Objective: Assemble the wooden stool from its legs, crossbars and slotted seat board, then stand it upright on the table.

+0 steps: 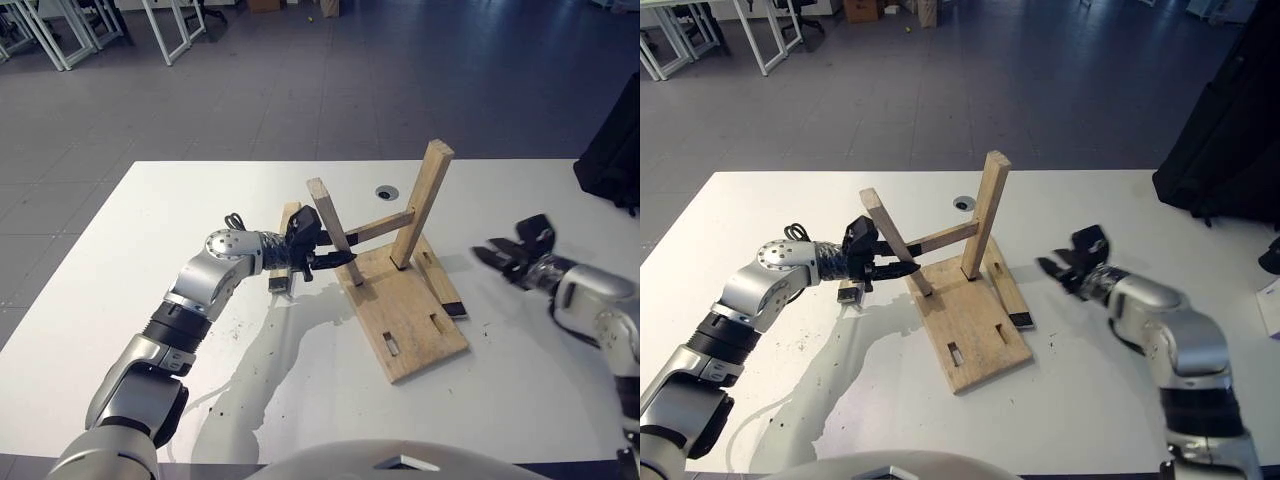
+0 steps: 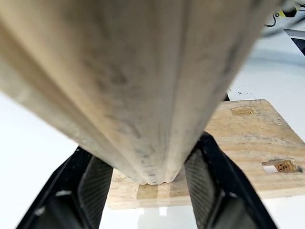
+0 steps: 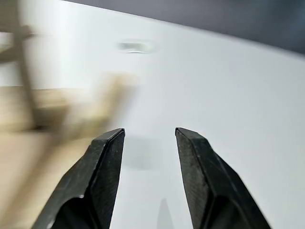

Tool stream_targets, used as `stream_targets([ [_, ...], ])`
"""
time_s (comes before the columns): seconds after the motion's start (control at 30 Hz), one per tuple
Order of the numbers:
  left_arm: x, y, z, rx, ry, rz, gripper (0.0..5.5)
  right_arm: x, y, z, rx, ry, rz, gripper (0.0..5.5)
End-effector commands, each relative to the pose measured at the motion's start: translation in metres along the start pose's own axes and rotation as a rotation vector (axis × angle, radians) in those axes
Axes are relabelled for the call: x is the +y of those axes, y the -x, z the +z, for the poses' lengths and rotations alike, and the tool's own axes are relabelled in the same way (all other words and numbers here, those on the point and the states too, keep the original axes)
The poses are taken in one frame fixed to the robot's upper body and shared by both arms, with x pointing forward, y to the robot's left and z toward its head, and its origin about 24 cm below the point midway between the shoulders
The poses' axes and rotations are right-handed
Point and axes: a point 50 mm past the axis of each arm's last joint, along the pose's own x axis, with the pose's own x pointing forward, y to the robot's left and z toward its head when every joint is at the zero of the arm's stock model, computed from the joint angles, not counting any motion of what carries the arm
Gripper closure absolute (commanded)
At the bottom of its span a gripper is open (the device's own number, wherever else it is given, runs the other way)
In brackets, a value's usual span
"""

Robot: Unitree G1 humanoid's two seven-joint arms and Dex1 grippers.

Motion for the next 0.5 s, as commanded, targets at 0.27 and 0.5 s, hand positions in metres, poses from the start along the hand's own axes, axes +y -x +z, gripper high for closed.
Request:
stream_targets([
  [0.27,-0.004,0.027,-0.093,0.676,0.029,-0.132,3.46,0.216,0.033,0.121,-0.574,-0.068,0.798,3.54],
  [0.5,0.018,0.017,-0.074,0.733,-0.138,-0.287,3.46,0.139,0.004,0.076,-0.349,-0.093,0.446,3.54],
])
